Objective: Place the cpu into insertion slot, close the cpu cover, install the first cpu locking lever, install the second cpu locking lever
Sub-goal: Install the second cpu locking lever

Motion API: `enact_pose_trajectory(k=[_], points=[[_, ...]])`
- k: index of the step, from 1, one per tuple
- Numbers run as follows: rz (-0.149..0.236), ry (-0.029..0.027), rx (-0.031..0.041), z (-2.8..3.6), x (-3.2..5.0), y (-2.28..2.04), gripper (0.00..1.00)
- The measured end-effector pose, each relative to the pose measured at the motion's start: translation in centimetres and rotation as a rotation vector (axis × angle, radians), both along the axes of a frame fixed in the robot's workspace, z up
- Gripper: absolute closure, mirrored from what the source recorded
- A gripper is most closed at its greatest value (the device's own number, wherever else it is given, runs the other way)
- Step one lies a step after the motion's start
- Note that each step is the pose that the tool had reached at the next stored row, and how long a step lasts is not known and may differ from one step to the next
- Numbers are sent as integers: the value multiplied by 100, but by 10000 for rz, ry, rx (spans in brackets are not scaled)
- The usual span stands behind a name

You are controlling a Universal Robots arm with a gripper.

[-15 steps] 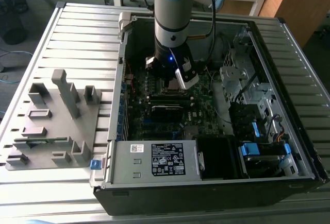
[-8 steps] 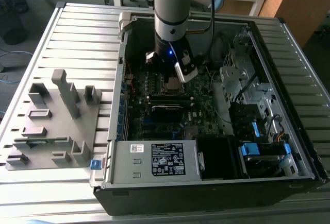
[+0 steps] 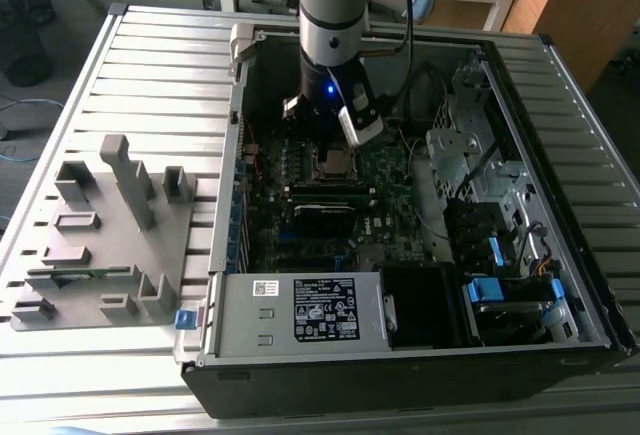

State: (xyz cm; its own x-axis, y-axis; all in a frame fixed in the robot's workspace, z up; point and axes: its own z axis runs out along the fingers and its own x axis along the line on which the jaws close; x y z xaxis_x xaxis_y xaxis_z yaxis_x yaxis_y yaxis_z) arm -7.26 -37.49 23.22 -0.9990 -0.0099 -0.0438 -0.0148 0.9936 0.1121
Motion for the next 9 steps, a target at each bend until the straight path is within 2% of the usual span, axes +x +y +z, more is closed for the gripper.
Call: enact_pose_trajectory(k=[4, 9], points=[[-1, -1, -45, 0, 43, 15, 89], [-1, -1, -76, -1, 192, 29, 89]])
